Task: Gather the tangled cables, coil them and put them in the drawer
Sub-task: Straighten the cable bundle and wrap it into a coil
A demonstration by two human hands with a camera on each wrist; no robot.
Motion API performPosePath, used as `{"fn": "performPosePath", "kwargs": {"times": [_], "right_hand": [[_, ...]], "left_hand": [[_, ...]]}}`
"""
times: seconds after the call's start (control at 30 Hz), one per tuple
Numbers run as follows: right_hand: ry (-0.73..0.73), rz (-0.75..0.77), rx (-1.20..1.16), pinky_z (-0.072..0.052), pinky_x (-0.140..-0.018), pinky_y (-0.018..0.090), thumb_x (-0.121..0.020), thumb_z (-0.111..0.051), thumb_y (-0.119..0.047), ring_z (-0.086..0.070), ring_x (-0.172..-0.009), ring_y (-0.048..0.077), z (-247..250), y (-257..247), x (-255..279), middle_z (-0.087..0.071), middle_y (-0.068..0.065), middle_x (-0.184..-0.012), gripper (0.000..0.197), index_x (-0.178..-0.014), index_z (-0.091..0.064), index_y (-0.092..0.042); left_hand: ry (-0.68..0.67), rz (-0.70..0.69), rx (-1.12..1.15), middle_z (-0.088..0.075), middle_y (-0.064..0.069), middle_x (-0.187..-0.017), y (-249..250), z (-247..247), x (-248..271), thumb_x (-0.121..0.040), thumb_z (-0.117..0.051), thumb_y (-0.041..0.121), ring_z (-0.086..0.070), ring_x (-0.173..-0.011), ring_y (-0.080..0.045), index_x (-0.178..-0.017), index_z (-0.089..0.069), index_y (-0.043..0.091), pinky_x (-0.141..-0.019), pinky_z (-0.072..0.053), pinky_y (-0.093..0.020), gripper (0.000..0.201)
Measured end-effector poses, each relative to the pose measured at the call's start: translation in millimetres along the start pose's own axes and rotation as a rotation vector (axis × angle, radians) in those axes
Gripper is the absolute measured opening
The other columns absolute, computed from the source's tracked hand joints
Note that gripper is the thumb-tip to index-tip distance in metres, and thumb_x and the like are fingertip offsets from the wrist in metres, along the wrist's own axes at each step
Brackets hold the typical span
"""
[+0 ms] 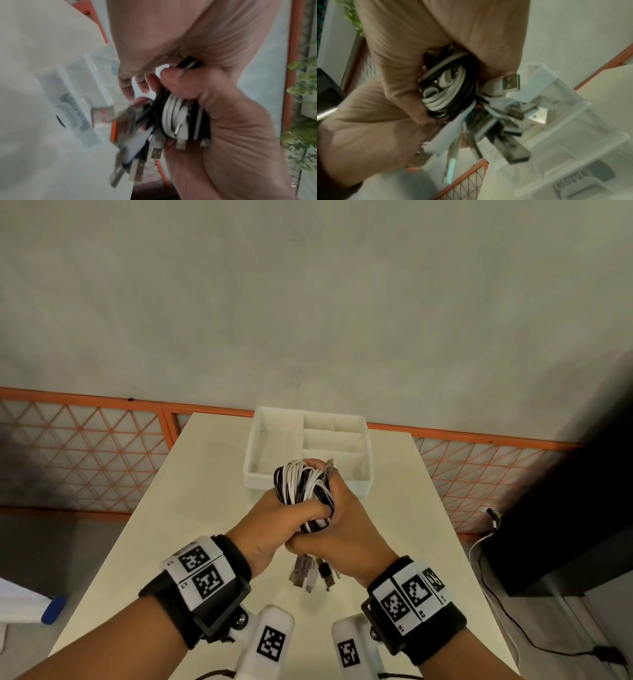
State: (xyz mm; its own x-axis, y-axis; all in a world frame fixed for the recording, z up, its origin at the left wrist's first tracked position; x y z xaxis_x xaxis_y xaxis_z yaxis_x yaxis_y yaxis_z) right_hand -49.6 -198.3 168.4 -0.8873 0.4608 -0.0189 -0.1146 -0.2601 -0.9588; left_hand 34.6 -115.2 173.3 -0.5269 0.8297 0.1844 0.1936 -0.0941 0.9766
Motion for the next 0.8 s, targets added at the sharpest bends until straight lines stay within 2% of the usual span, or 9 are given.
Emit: {"fn": "performPosePath", "kwargs": {"times": [0.07, 0.1, 0.27, 0.37, 0.43, 0.5, 0.6, 0.7, 0.8], "right_hand": [[0.012, -0.005, 0.086, -0.06, -0.069, 0.026, -0.062, -0.078, 0.003, -0.073, -0.088, 0.009, 4, 2, 0, -0.073, -0.007, -0.105, 0.097, -0.139, -0.04, -0.043], [0.013, -0.004, 0.147, -0.059, -0.068, 0.023, -0.062, -0.079, 0.0, -0.073, -0.087, 0.007, 5, 3, 0, -0.072, -0.009, -0.105, 0.098, -0.139, -0.039, -0.044], [-0.065, -0.049, 0.344, -0.06, -0.087, 0.033, -0.061, -0.083, -0.02, -0.069, -0.097, 0.008, -1, 10, -2, -0.07, -0.014, -0.112, 0.11, -0.145, -0.02, -0.051], [-0.106, -0.084, 0.376, -0.056, -0.091, 0.027, -0.058, -0.091, -0.033, -0.066, -0.105, 0.008, -2, 13, -3, -0.068, -0.015, -0.117, 0.115, -0.145, -0.017, -0.049], [-0.083, -0.08, 0.406, -0.057, -0.087, 0.024, -0.063, -0.088, -0.026, -0.068, -0.099, 0.006, -1, 14, -3, -0.07, -0.015, -0.112, 0.106, -0.145, -0.024, -0.042], [-0.041, -0.063, 0.461, -0.059, -0.083, 0.03, -0.064, -0.081, -0.021, -0.069, -0.092, 0.01, -4, 16, -3, -0.072, -0.012, -0.105, 0.098, -0.144, -0.028, -0.04], [-0.005, -0.052, 0.612, -0.058, -0.082, 0.041, -0.059, -0.073, -0.029, -0.066, -0.093, 0.02, -11, 22, -2, -0.066, -0.008, -0.11, 0.101, -0.144, -0.021, -0.048], [-0.015, -0.065, 0.719, -0.056, -0.084, 0.043, -0.062, -0.075, -0.036, -0.063, -0.099, 0.025, -13, 26, 0, -0.056, -0.004, -0.117, 0.106, -0.146, -0.012, -0.05], [-0.029, -0.074, 0.745, -0.055, -0.086, 0.042, -0.062, -0.082, -0.046, -0.063, -0.102, 0.024, -14, 27, -1, -0.054, -0.002, -0.12, 0.115, -0.147, -0.005, -0.05]], "left_hand": [[0.067, 0.005, -0.031, -0.077, -0.011, -0.095, 1, 6, 0, -0.076, -0.074, 0.001, -0.073, -0.093, -0.026, -0.102, -0.072, 0.013, -0.082, -0.059, -0.04, 0.029], [0.087, 0.016, -0.051, -0.077, -0.01, -0.095, 1, 9, 0, -0.073, -0.078, 0.003, -0.073, -0.092, -0.025, -0.103, -0.072, 0.015, -0.082, -0.06, -0.041, 0.033], [0.121, 0.048, -0.156, -0.077, -0.012, -0.088, -1, 13, 2, -0.07, -0.078, -0.002, -0.075, -0.084, -0.025, -0.094, -0.074, 0.013, -0.08, -0.061, -0.046, 0.029], [0.16, 0.073, -0.179, -0.077, -0.011, -0.084, -9, 15, 2, -0.068, -0.077, -0.004, -0.075, -0.082, -0.025, -0.09, -0.075, 0.013, -0.079, -0.061, -0.048, 0.028], [0.17, 0.103, -0.195, -0.077, -0.009, -0.086, -16, 13, 0, -0.065, -0.076, -0.001, -0.075, -0.083, -0.025, -0.092, -0.074, 0.014, -0.079, -0.061, -0.049, 0.031], [0.226, 0.114, -0.259, -0.076, -0.005, -0.088, -22, 13, -4, -0.06, -0.075, 0.009, -0.073, -0.083, -0.022, -0.095, -0.069, 0.017, -0.074, -0.062, -0.043, 0.036], [0.296, 0.122, -0.451, -0.067, -0.001, -0.092, -20, 13, -6, -0.066, -0.074, 0.016, -0.066, -0.081, -0.016, -0.097, -0.057, 0.017, -0.065, -0.057, -0.03, 0.035], [0.268, 0.137, -0.515, -0.066, -0.001, -0.09, -20, 16, -7, -0.068, -0.072, 0.016, -0.066, -0.08, -0.017, -0.094, -0.057, 0.018, -0.067, -0.059, -0.032, 0.031], [0.267, 0.159, -0.493, -0.069, -0.001, -0.09, -25, 17, -8, -0.066, -0.07, 0.014, -0.068, -0.081, -0.018, -0.093, -0.06, 0.02, -0.069, -0.061, -0.035, 0.029]]}}
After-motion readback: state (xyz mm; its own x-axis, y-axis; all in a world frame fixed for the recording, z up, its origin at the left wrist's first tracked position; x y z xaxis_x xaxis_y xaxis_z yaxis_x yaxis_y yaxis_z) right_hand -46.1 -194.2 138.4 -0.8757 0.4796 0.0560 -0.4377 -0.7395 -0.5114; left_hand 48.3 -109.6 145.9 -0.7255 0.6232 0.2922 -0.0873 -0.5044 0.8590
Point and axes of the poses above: each hand's wrist, its own x-axis away from the middle knuckle, its own z-axis out of the back of the hand, y = z × x, the point moved 3 cm from there along -x, towards the middle knuckle
